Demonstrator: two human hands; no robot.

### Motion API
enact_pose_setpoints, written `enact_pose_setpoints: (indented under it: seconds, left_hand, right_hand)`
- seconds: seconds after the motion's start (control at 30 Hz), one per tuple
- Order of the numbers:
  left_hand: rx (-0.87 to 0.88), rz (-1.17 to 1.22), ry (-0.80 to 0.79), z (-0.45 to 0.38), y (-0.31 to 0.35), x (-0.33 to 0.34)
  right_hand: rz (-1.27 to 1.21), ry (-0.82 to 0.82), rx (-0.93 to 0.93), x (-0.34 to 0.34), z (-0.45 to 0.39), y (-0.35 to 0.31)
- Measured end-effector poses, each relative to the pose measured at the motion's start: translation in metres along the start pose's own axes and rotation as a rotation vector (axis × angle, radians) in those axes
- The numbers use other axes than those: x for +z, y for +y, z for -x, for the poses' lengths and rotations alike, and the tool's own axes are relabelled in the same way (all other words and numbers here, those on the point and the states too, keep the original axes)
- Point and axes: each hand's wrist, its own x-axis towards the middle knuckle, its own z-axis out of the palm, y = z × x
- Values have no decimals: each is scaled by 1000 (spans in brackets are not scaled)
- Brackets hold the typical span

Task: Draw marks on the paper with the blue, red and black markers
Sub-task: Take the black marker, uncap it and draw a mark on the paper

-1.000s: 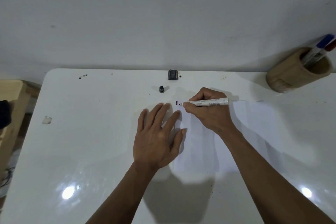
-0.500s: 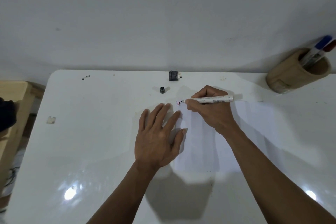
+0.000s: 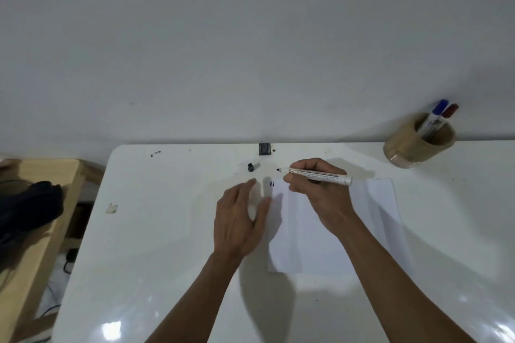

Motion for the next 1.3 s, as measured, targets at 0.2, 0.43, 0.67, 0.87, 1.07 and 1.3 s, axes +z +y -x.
enact_pose_setpoints:
  seconds: [0.2, 0.43, 0.67, 0.87, 1.07, 1.3]
  left_hand:
    - [-258, 15, -41, -58, 15, -8]
    - [-266, 15, -80, -67, 15, -5]
    - [-621, 958, -27, -36, 46, -64]
    - [-620, 1281, -112, -13, 53, -103]
    - [-550, 1315, -163, 1, 51, -120]
    - [-480, 1266, -203, 11, 48, -129]
  right_hand:
    - [-49, 72, 10, 0, 16, -11]
    - [-27, 100, 22, 1, 25, -16]
    - [-3, 138, -82, 28, 50, -45]
    - [61, 120, -153, 55, 73, -64]
    - [87, 140, -171, 70, 88, -68]
    - [82, 154, -171, 79, 102, -70]
